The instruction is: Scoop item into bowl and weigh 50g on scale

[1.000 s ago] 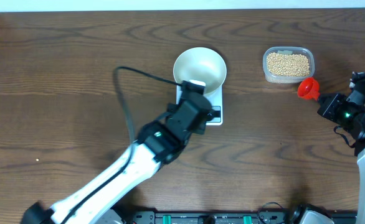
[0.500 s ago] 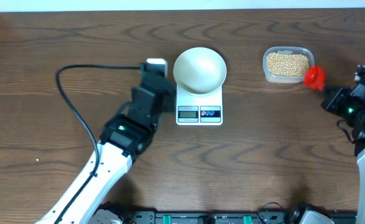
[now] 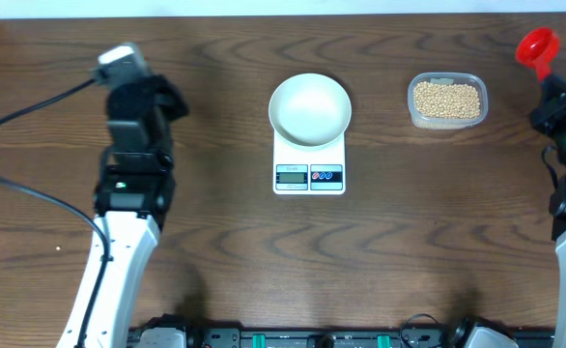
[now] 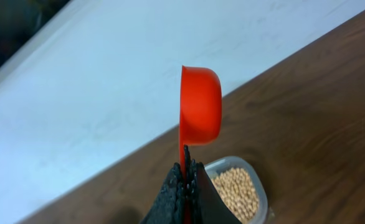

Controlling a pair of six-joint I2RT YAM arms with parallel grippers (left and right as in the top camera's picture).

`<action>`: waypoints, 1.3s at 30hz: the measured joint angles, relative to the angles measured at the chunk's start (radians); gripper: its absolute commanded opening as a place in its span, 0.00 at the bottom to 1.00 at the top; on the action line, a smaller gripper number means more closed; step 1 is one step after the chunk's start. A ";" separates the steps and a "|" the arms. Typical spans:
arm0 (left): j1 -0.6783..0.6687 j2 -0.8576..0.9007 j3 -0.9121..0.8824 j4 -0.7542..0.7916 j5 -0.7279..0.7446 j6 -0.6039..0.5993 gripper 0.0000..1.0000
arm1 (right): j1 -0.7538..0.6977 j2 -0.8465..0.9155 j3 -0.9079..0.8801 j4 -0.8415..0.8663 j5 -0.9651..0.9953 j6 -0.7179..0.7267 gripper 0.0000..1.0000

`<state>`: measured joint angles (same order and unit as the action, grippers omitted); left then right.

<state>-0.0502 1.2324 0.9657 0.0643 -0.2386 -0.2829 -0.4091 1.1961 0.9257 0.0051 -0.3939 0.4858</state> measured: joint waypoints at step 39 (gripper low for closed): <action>-0.405 0.121 0.000 -0.448 0.362 0.177 0.07 | 0.204 0.155 0.155 -0.628 0.005 -0.229 0.01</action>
<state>-0.4549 1.3533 0.9653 -0.3840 0.1238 -0.1055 -0.2047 1.3510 1.0809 -0.6228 -0.3885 0.2565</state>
